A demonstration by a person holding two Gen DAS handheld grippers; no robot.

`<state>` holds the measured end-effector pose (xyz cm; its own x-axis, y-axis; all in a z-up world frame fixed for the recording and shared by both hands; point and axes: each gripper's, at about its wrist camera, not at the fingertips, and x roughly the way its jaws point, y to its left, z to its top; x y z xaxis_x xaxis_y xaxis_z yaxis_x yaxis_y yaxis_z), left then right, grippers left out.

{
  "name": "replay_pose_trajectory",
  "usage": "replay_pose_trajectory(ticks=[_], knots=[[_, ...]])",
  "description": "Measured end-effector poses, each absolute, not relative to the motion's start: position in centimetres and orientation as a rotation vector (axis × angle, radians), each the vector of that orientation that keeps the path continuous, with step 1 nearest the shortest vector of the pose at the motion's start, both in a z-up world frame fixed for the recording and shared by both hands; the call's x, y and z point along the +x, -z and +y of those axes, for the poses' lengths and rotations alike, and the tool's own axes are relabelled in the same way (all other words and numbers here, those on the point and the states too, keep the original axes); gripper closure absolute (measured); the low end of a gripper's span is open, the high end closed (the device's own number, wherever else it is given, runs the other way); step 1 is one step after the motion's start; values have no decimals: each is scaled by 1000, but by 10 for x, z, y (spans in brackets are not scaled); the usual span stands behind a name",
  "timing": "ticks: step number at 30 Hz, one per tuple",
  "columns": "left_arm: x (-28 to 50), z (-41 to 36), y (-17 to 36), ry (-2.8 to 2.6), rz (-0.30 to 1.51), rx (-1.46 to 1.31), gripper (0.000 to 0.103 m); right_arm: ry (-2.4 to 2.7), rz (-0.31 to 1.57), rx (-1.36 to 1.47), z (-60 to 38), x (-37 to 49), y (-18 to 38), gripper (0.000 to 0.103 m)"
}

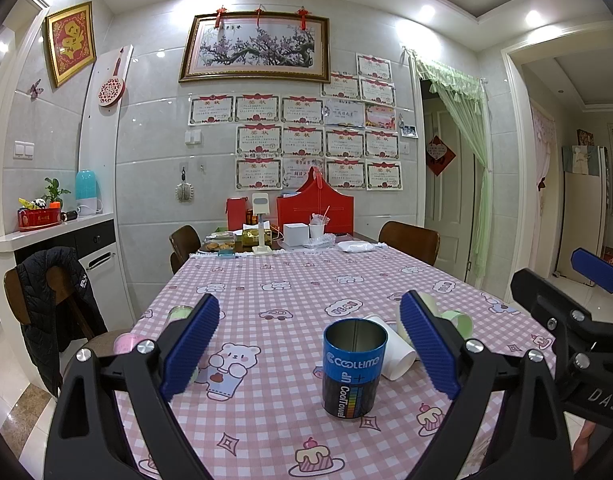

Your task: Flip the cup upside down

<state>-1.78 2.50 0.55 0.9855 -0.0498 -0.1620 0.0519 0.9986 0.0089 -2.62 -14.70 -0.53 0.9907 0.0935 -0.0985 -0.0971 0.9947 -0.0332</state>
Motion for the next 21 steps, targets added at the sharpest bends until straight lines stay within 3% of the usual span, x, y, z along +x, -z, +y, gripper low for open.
replay_pose_trajectory(ticks=[21], knots=[[-19,28,-1,47,175,15,13,-98,111,-38,-145,-24,12,8]])
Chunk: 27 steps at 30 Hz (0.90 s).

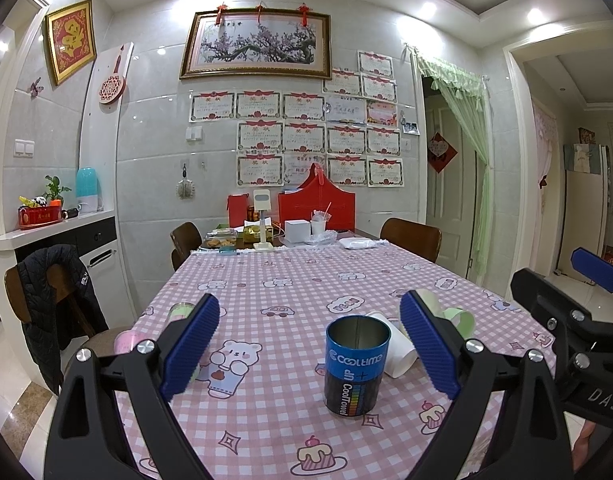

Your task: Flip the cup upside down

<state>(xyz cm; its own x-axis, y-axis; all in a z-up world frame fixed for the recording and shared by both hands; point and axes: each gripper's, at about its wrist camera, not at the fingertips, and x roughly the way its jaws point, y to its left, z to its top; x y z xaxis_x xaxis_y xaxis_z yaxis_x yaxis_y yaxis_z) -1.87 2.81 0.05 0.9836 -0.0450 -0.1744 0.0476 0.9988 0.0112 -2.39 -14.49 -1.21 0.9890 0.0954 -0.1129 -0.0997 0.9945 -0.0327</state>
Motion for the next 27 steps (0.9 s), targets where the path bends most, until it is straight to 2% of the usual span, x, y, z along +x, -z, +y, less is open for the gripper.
replay_pose_trajectory(ticks=[27], knots=[[-12,30,3,21,205,43,13,-106,152,-43,-143,-11,15,8]])
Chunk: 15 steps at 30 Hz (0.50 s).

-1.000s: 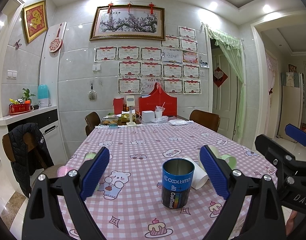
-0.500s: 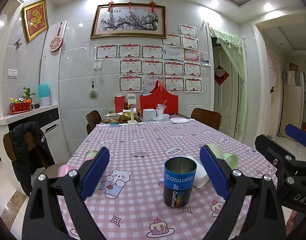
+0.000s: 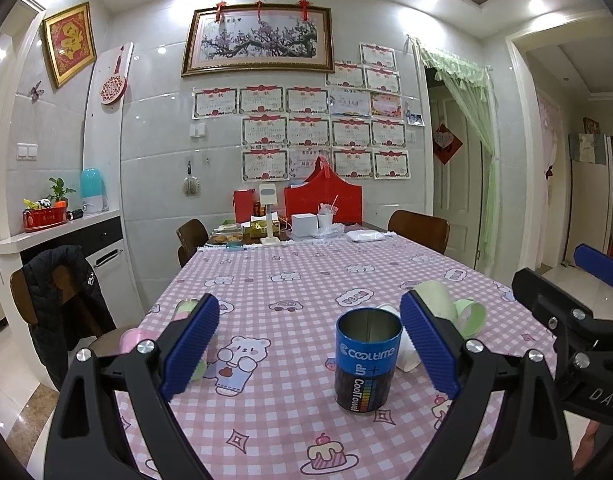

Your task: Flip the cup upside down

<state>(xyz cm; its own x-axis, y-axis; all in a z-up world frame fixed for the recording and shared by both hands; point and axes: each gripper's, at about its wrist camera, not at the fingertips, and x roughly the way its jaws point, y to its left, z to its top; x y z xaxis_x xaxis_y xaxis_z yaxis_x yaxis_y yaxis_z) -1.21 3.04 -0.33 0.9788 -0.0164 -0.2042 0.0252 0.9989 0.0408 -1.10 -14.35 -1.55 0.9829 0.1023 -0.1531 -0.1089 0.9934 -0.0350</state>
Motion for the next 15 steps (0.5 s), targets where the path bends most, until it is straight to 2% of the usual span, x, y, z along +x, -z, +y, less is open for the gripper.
replay_pose_trajectory(ticks=[8,15], knots=[[2,31,17,-2,250,62,13,-83,217,-70,-140,9,33,8],[34,41,46,-67,360,71,13,-68,342,-117,-126,49,68,8]])
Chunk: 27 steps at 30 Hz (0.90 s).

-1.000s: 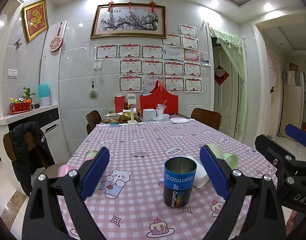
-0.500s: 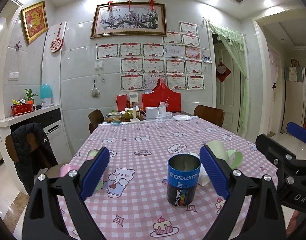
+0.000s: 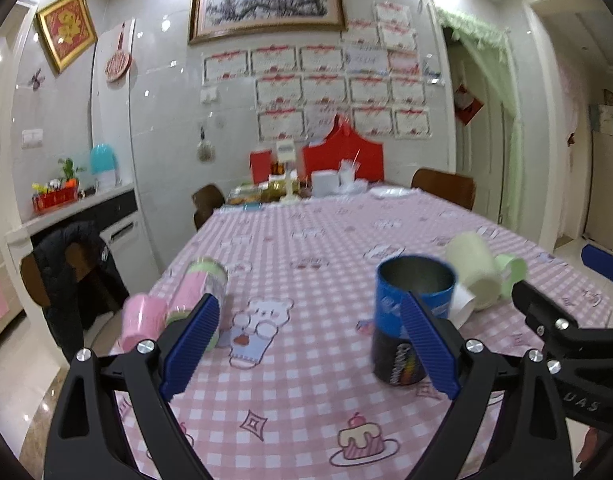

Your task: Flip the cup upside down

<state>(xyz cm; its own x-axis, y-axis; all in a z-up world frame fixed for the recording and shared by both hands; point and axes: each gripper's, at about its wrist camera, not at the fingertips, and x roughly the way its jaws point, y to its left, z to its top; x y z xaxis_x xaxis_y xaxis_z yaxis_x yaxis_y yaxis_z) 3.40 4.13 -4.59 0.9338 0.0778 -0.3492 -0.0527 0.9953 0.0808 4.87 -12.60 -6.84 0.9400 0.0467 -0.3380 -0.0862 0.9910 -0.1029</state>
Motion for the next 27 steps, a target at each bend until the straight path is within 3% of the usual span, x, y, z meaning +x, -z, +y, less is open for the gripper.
replay_pose_trajectory(ticks=[11,27], knots=[[105,55,89,-109,540,63,13,-47,437,-127,-117,101,90,8],[169,68,85,-210,616,64,13,-34,437,-105,-105,156,77,8]])
